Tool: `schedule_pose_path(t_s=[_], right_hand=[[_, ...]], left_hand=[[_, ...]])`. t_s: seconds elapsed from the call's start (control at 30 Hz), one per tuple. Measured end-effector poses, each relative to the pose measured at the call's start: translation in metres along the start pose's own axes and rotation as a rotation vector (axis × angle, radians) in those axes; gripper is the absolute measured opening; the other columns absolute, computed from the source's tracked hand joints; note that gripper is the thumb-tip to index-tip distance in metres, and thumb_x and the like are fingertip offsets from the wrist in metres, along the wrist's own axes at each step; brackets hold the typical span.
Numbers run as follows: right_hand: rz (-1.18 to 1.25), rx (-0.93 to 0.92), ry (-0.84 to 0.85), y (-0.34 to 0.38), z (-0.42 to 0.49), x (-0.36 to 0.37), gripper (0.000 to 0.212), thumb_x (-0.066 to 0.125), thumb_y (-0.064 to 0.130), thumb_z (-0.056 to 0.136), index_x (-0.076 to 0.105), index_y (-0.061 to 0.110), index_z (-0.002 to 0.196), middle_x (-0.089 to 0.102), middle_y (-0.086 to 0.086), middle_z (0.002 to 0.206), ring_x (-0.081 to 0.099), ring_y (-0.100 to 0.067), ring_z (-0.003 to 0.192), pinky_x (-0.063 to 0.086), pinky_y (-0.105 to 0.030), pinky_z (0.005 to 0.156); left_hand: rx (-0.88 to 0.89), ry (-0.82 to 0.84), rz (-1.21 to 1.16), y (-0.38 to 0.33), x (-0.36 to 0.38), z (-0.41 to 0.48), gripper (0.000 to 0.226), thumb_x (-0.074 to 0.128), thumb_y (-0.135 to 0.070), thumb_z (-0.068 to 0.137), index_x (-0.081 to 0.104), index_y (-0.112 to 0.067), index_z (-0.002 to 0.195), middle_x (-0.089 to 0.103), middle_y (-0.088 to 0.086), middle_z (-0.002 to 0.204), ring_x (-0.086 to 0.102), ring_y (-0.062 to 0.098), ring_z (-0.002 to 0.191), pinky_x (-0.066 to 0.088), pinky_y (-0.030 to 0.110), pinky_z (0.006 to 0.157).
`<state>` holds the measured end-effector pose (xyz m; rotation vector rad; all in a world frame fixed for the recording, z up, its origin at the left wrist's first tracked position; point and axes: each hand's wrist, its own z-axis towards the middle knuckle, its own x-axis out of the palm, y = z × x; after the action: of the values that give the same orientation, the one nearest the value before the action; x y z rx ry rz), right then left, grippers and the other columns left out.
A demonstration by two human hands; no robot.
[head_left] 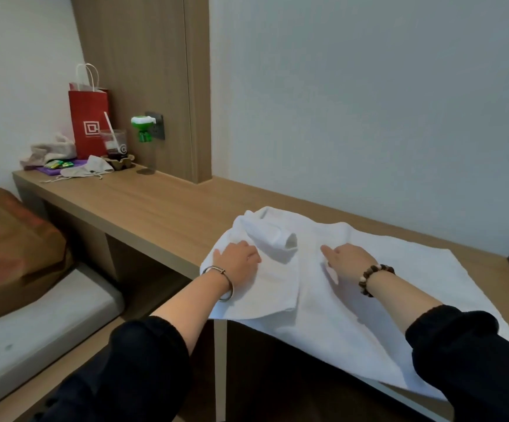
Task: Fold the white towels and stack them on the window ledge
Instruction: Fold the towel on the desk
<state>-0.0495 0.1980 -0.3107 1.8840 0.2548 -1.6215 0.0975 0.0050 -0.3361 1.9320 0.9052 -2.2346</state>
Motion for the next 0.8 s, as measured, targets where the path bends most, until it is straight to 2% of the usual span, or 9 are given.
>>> schedule_pose_path(t_s=[0.1, 0.2, 0.27, 0.33, 0.4, 0.5, 0.6, 0.7, 0.8], right_hand=[[0.098, 0.015, -0.068, 0.018, 0.014, 0.000, 0.062, 0.029, 0.049, 0.098, 0.063, 0.003, 0.076, 0.065, -0.010, 0.081, 0.059, -0.028, 0.077, 0.043, -0.032, 0.070], [0.301, 0.076, -0.031, 0.046, 0.029, -0.002, 0.064, 0.031, 0.055, 0.096, 0.070, 0.007, 0.080, 0.065, -0.004, 0.082, 0.058, -0.024, 0.078, 0.041, -0.032, 0.072], [0.389, 0.139, 0.059, 0.064, 0.038, -0.005, 0.066, 0.032, 0.060, 0.094, 0.071, 0.008, 0.082, 0.065, -0.002, 0.081, 0.054, -0.019, 0.071, 0.040, -0.030, 0.068], [0.419, 0.194, 0.153, 0.076, 0.046, -0.004, 0.056, 0.044, 0.059, 0.089, 0.070, 0.009, 0.084, 0.067, 0.001, 0.078, 0.050, -0.017, 0.064, 0.039, -0.026, 0.057], [0.519, 0.257, 0.175, 0.082, 0.055, -0.002, 0.034, 0.060, 0.040, 0.085, 0.067, 0.008, 0.078, 0.064, -0.001, 0.068, 0.045, -0.016, 0.055, 0.033, -0.022, 0.050], [0.711, 0.360, -0.144, 0.078, 0.068, -0.012, 0.021, 0.055, 0.014, 0.086, 0.051, 0.005, 0.067, 0.046, -0.005, 0.053, 0.038, -0.018, 0.044, 0.030, -0.019, 0.046], [0.582, 0.404, -0.450, 0.056, 0.076, -0.021, 0.027, 0.045, 0.006, 0.091, 0.042, 0.005, 0.064, 0.040, -0.006, 0.056, 0.038, -0.019, 0.045, 0.028, -0.022, 0.041], [0.420, 0.433, -0.252, 0.038, 0.077, -0.004, 0.028, 0.047, 0.005, 0.091, 0.043, 0.005, 0.063, 0.044, -0.007, 0.056, 0.042, -0.019, 0.045, 0.041, -0.022, 0.041], [0.293, 0.321, -0.169, 0.036, 0.072, 0.003, 0.016, 0.050, 0.013, 0.092, 0.043, 0.001, 0.101, 0.055, -0.012, 0.084, 0.057, -0.027, 0.070, 0.044, -0.028, 0.057]], left_hand=[[0.048, -0.166, 0.133, 0.007, 0.013, -0.003, 0.028, 0.036, -0.034, 0.095, 0.051, -0.027, 0.118, 0.048, -0.003, 0.125, 0.042, 0.020, 0.120, 0.028, 0.041, 0.101], [0.058, -0.058, 0.181, 0.010, 0.020, -0.002, 0.052, 0.031, -0.040, 0.097, 0.022, -0.030, 0.147, 0.016, -0.001, 0.156, 0.009, 0.018, 0.144, 0.011, 0.050, 0.114], [0.067, 0.025, 0.241, 0.011, 0.017, 0.002, 0.056, 0.025, -0.044, 0.098, 0.010, -0.032, 0.151, 0.000, -0.004, 0.160, -0.006, 0.017, 0.146, 0.001, 0.052, 0.115], [0.087, 0.050, 0.275, 0.012, 0.017, 0.003, 0.055, 0.023, -0.046, 0.098, 0.008, -0.035, 0.151, -0.002, -0.005, 0.160, -0.009, 0.017, 0.146, -0.001, 0.054, 0.115], [0.099, 0.047, 0.282, 0.012, 0.018, 0.002, 0.055, 0.023, -0.047, 0.098, 0.009, -0.036, 0.150, -0.001, -0.006, 0.160, -0.009, 0.018, 0.146, 0.000, 0.054, 0.115], [0.115, 0.035, 0.290, 0.014, 0.019, 0.003, 0.055, 0.023, -0.047, 0.097, 0.010, -0.039, 0.150, 0.001, -0.007, 0.160, -0.007, 0.018, 0.146, 0.001, 0.053, 0.116], [0.151, 0.036, 0.293, 0.016, 0.020, 0.003, 0.054, 0.022, -0.047, 0.097, 0.007, -0.041, 0.149, 0.001, -0.007, 0.160, -0.007, 0.016, 0.147, 0.000, 0.052, 0.116], [0.161, 0.057, 0.310, 0.016, 0.020, 0.004, 0.054, 0.022, -0.049, 0.097, 0.011, -0.041, 0.149, 0.002, -0.007, 0.160, -0.006, 0.017, 0.147, -0.001, 0.051, 0.116], [0.171, 0.079, 0.314, 0.017, 0.018, 0.005, 0.054, 0.022, -0.051, 0.096, 0.011, -0.043, 0.149, 0.001, -0.008, 0.160, -0.006, 0.017, 0.147, -0.001, 0.052, 0.116]])
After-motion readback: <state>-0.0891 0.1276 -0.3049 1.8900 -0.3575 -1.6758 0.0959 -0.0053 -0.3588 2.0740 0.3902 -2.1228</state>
